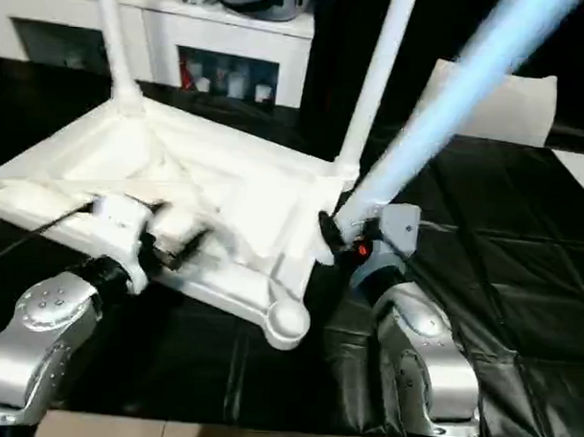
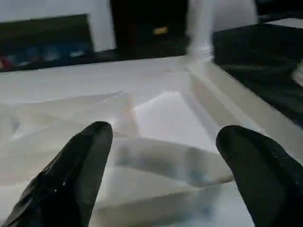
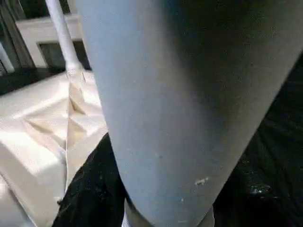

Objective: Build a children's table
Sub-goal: Move to table, then rotate table base

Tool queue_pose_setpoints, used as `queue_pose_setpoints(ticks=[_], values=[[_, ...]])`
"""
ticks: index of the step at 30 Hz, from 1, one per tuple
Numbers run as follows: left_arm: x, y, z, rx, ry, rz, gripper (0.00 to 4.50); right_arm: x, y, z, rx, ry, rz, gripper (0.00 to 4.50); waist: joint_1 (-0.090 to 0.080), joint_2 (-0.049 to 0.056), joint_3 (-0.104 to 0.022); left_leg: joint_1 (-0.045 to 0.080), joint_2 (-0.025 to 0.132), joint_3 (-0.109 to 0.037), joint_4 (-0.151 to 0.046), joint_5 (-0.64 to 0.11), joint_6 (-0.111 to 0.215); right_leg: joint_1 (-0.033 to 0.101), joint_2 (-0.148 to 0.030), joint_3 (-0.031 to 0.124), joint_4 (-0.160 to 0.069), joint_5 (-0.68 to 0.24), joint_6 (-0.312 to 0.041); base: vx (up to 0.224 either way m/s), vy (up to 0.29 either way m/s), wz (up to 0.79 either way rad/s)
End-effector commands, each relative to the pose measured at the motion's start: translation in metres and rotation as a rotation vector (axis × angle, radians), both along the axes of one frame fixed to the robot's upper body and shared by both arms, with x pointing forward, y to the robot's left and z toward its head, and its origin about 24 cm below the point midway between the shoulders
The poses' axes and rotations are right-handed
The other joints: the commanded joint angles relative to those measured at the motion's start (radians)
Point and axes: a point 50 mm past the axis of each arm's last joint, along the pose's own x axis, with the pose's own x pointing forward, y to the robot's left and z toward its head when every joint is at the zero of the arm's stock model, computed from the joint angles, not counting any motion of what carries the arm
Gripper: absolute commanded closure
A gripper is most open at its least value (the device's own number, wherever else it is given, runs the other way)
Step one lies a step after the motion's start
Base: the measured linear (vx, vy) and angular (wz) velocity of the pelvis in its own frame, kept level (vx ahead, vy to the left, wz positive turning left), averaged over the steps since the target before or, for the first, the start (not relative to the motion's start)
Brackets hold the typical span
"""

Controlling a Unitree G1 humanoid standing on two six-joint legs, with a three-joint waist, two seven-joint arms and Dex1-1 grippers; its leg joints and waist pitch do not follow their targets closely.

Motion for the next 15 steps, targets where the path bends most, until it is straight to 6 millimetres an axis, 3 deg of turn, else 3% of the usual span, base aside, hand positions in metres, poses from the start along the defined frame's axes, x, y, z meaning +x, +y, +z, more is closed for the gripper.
queue_pose_setpoints(ticks=[1, 4, 5, 8, 9, 10, 15], values=[[0.007, -0.003, 0.000, 0.031, -0.037, -0.005, 0.41, -0.001, -0.007, 0.010, -0.003, -0.044, -0.030, 2.58, -0.009, 0.021, -0.042, 0.000, 0.124, -0.036, -0.112, -0.183, -0.021, 0.042, -0.124, 0.076, -0.084, -0.334, -0.179, -0.055, -0.020, 0.07], [0.012, -0.003, 0.003, 0.043, -0.080, 0.006, 0.41, -0.002, -0.005, 0.006, -0.027, -0.004, -0.005, 2.58, -0.007, 0.020, -0.043, -0.006, 0.126, -0.028, -0.116, -0.148, -0.016, 0.043, -0.119, 0.076, -0.086, -0.346, -0.150, -0.018, -0.007, 0.02], [0.011, -0.006, 0.002, 0.024, -0.062, -0.061, 0.41, -0.004, -0.003, 0.004, -0.044, 0.005, 0.021, 2.58, -0.007, 0.015, -0.045, -0.006, 0.127, -0.027, -0.116, -0.142, -0.014, 0.043, -0.120, 0.076, -0.085, -0.344, -0.146, 0.000, 0.000, 0.00], [0.007, -0.009, 0.001, 0.009, -0.024, -0.177, 0.41, -0.005, -0.002, 0.001, -0.058, 0.013, 0.041, 2.58, -0.001, 0.017, -0.048, -0.007, 0.125, -0.023, -0.117, -0.105, -0.004, 0.039, -0.123, 0.075, -0.085, -0.341, -0.143, 0.000, 0.000, 0.00], [0.001, -0.011, 0.000, 0.044, 0.032, -0.342, 0.14, -0.007, 0.000, -0.001, -0.098, 0.011, 0.089, 2.58, -0.002, -0.002, -0.049, -0.009, 0.127, -0.020, -0.117, -0.092, 0.004, 0.040, -0.123, 0.074, -0.088, -0.336, -0.141, 0.000, 0.000, 0.00], [0.000, -0.010, 0.000, 0.054, 0.044, -0.380, 0.14, -0.008, 0.000, -0.002, -0.106, 0.012, 0.101, 2.58, 0.006, 0.012, -0.051, -0.004, 0.125, -0.017, -0.117, -0.073, 0.011, 0.037, -0.124, 0.073, -0.082, -0.326, -0.144, 0.000, 0.000, 0.00], [-0.002, -0.005, -0.002, 0.176, 0.132, -0.612, 0.00, -0.010, 0.001, -0.004, -0.146, 0.022, 0.192, 2.58, 0.006, 0.003, -0.052, -0.008, 0.129, -0.006, -0.117, -0.001, 0.026, 0.041, -0.120, 0.066, -0.072, -0.240, -0.164, 0.000, 0.000, 0.00]])
